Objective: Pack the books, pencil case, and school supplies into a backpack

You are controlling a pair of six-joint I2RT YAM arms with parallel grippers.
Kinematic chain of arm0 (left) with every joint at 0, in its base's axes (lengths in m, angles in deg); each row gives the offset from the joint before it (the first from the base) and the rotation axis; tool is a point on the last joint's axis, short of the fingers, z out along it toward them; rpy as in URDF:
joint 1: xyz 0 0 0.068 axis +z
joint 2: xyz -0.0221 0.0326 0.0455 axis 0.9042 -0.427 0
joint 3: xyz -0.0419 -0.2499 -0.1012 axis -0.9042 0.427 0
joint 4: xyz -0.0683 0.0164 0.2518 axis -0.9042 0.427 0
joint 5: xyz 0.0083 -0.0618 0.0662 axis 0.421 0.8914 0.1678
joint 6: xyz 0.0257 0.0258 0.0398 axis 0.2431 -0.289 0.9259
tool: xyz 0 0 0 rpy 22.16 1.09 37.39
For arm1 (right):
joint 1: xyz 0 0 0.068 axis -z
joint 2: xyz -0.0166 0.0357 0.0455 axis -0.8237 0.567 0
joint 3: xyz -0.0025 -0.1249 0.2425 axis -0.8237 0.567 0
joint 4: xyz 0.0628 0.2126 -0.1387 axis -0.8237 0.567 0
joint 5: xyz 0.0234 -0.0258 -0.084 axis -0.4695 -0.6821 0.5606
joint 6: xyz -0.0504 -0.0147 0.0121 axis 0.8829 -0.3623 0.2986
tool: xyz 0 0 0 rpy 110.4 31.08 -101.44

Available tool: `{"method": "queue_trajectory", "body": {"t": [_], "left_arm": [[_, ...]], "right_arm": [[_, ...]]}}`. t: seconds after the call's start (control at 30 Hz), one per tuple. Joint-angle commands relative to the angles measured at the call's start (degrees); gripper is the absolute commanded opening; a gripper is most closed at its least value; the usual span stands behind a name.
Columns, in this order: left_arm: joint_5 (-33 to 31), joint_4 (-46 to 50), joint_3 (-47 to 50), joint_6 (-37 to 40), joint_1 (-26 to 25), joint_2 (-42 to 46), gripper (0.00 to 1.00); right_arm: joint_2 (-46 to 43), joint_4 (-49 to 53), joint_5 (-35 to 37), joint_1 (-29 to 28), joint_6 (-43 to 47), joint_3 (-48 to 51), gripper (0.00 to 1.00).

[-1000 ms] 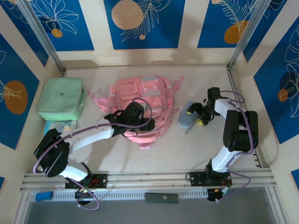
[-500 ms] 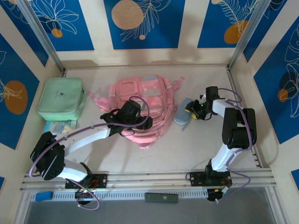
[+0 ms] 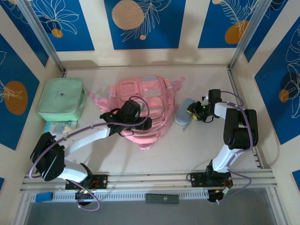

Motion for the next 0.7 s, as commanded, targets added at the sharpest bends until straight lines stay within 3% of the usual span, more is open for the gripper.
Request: {"method": "queue_trajectory", "body": {"t": [0.0, 0.17, 0.33, 0.6, 0.67], "left_arm": [[-1.9, 4.5, -4.3, 4.7, 0.5, 0.8, 0.7], [-5.1, 10.8, -9.1, 15.3, 0.6, -1.8, 0.74], [-1.3, 14.1, -10.9, 27.4, -0.1, -5.0, 0.77], [-1.1, 15.5, -13.3, 37.2, -1.2, -11.0, 0.76], [-3.6, 14.2, -13.7, 38.3, -1.3, -12.1, 0.76]], "right_arm": [[-1.6, 0.9, -1.1, 0.3, -0.3, 0.9, 0.35], [-3.4, 1.3, -2.6, 0.7, -0.5, 0.5, 0.2], [-5.5, 3.3, -2.9, 2.2, -0.7, -0.1, 0.1], [-12.8, 10.0, -2.1, 3.2, -0.8, -0.6, 0.05], [-14.3, 10.5, -2.9, 3.3, -0.7, -0.3, 0.05]]}}
